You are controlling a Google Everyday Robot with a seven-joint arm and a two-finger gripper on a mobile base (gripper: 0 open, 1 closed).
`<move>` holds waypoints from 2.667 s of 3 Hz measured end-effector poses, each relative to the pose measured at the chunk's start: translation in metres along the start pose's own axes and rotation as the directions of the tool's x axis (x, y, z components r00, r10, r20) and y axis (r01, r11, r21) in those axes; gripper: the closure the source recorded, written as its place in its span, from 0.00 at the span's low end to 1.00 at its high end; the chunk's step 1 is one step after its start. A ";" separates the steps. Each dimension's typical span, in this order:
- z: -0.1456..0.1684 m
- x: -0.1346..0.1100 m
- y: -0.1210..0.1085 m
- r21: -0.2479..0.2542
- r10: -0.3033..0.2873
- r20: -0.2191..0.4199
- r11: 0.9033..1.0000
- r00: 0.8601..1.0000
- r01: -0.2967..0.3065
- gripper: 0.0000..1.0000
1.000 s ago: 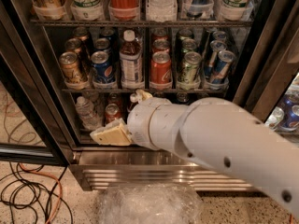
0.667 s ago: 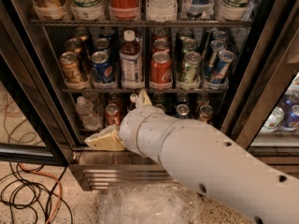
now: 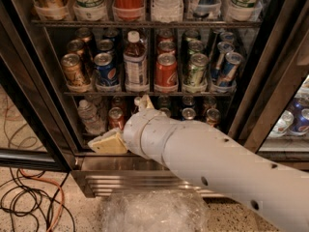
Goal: Pick pepsi can from middle shelf of fridge
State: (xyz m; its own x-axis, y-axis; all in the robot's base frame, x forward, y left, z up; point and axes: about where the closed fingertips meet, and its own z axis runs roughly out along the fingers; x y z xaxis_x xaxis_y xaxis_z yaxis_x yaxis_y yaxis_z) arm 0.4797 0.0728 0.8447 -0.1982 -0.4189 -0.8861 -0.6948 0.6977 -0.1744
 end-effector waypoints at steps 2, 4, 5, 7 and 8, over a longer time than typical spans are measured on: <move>0.045 -0.004 -0.037 0.066 0.067 0.053 0.995 0.996 -0.071 0.00; 0.047 -0.007 -0.038 0.074 0.065 0.060 0.995 0.996 -0.070 0.19; 0.052 -0.009 -0.035 0.067 0.063 0.066 0.996 0.996 -0.067 0.04; 0.080 -0.031 -0.020 0.040 0.056 0.118 0.997 0.991 -0.061 0.04; 0.091 -0.049 -0.013 0.026 0.071 0.157 0.997 0.985 -0.076 0.03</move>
Offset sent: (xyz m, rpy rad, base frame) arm 0.1096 0.0106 -0.0042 0.1191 -0.0448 -0.1699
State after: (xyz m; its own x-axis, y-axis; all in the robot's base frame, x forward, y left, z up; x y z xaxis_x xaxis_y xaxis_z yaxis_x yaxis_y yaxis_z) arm 0.5614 0.1377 0.8515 -0.1357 -0.2720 -0.9527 -0.6594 0.7425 -0.1180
